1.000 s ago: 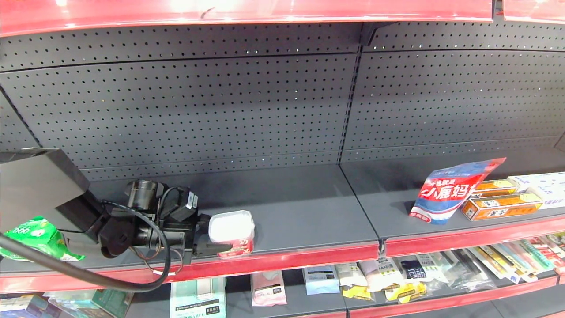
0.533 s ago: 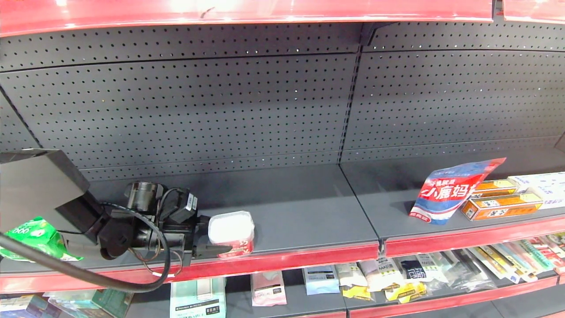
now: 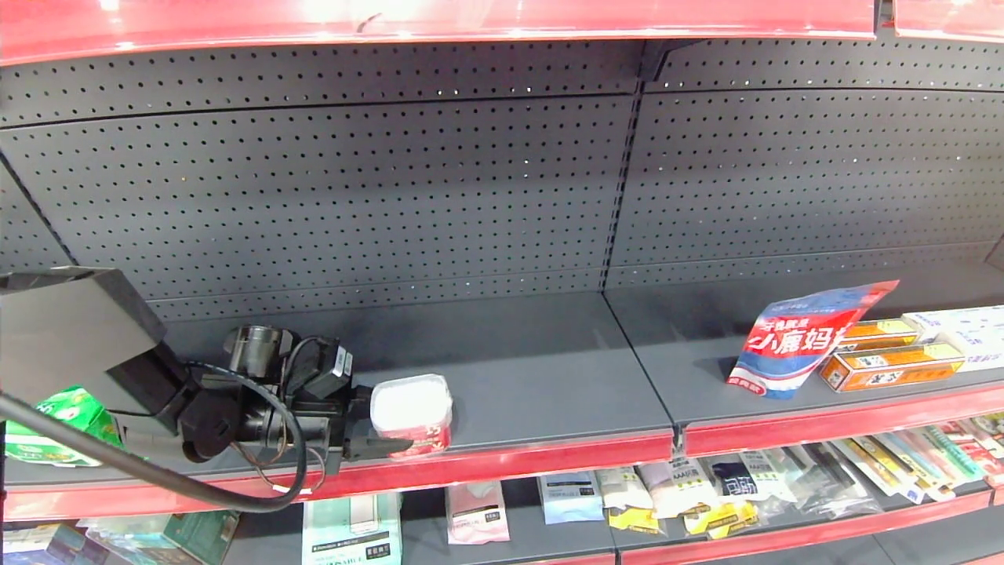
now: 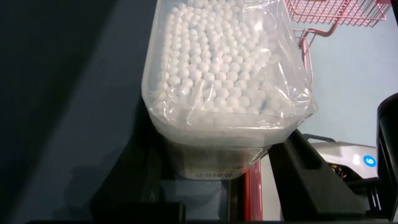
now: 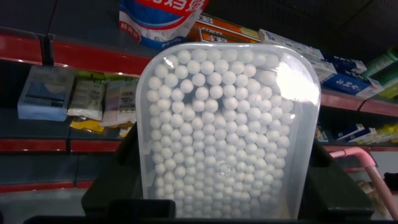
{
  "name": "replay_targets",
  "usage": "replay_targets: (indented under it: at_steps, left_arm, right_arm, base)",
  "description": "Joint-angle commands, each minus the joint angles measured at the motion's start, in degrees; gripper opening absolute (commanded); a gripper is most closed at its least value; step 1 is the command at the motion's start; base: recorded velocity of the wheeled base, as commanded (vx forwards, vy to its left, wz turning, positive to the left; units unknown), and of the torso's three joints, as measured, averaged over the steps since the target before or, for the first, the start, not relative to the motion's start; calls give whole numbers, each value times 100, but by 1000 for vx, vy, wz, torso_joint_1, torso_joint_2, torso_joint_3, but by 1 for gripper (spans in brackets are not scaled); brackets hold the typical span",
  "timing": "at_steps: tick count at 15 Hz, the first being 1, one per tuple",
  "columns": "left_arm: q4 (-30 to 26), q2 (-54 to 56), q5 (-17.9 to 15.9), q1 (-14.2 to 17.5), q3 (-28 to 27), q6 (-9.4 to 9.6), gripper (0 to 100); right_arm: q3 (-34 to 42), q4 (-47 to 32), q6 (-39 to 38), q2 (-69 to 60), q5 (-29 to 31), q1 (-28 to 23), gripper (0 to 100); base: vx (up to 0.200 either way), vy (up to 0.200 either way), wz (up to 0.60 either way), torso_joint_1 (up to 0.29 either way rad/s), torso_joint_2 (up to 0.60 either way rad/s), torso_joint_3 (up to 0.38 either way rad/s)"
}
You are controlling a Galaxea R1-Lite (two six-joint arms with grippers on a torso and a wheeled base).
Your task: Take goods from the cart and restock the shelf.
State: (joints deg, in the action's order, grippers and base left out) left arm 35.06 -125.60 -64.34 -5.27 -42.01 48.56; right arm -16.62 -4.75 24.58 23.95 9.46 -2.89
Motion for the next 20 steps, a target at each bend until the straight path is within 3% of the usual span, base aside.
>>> replay_targets:
  at_steps: [1, 2, 8, 9, 14, 17, 18, 20]
  left_arm:
    - [45, -17, -8, -1, 0, -4, 0]
    - [54, -17, -8, -1, 0, -4, 100]
    - [45, 115, -8, 70, 17, -136, 100]
    - [45, 229, -8, 87, 35, -232, 100]
    - [54, 1213, -35, 157, 26, -1182, 100]
    - [62, 1574, 1, 210, -18, -1586, 100]
    - [106, 1741, 106, 307, -18, -1788, 100]
    - [352, 1908, 633, 404, -27, -2421, 100]
  right_arm:
    - [0, 1, 3, -14, 3, -1, 0]
    - [0, 1, 3, -14, 3, -1, 0]
    - [0, 1, 3, -14, 3, -1, 0]
    - [0, 1, 3, -14, 3, -1, 0]
    - [0, 1, 3, 30, -14, 8, 0]
    - [18, 1, -23, 74, -32, 16, 0]
    - [18, 10, -49, 92, -41, 25, 0]
    - [53, 10, -76, 92, -67, 52, 0]
  base:
    - [0, 0, 0, 0, 0, 0]
    - [0, 0, 0, 0, 0, 0]
    - [0, 0, 0, 0, 0, 0]
    - [0, 0, 0, 0, 0, 0]
    - [0, 0, 0, 0, 0, 0]
    - [0, 0, 0, 0, 0, 0]
    - [0, 0, 0, 0, 0, 0]
    - [0, 0, 0, 0, 0, 0]
